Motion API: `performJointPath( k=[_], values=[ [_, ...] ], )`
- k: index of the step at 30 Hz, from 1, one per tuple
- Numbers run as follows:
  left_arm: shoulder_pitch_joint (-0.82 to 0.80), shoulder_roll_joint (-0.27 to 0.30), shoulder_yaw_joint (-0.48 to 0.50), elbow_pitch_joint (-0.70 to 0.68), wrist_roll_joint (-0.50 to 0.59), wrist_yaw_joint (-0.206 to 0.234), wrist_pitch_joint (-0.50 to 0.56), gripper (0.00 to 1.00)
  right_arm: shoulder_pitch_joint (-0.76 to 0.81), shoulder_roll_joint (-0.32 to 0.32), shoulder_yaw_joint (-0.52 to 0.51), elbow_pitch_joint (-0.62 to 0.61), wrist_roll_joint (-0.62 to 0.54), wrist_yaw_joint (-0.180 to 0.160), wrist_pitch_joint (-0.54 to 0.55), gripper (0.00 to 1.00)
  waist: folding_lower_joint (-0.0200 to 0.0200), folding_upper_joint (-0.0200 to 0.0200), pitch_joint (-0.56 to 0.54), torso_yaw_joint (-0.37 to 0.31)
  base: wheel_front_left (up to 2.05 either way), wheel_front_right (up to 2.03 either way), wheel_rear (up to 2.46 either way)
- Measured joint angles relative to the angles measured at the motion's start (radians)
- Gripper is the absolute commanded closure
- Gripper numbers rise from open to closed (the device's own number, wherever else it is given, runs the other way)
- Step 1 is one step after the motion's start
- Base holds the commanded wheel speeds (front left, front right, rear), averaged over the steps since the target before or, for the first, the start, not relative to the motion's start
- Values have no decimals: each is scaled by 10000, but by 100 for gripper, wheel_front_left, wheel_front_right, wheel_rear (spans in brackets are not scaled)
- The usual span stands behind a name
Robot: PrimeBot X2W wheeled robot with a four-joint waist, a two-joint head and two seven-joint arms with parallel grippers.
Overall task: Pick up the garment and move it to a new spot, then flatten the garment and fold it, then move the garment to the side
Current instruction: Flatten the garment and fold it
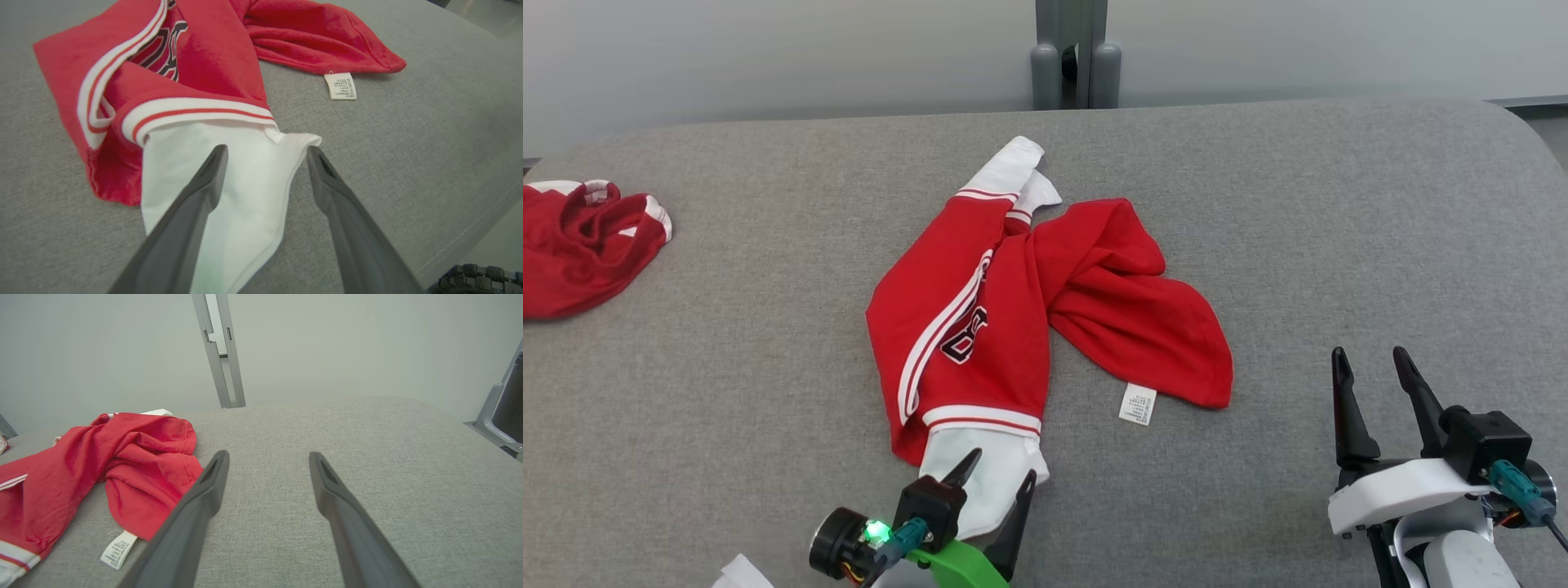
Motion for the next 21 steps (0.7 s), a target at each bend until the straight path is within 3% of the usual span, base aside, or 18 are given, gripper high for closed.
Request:
performJointPath(
  k=[8, 14, 21],
  values=[
    [9, -65, 466, -1198, -157, 522, -395, 0, -72, 0, -33, 119, -159, 0, 0, 0, 0, 0, -171, 267, 0, 0, 0],
    [2, 19, 1064, -1716, -318, 1076, -673, 0, -1230, -2, 73, 439, -1264, 0, 255, 0, 0, 0, -71, 539, 0, 0, 0],
    [-77, -12, 1628, -2048, -485, 1425, -970, 0, -3080, -936, 654, 1693, -1904, 0, 1306, 0, 0, 0, 249, 1088, 0, 0, 0]
  ],
)
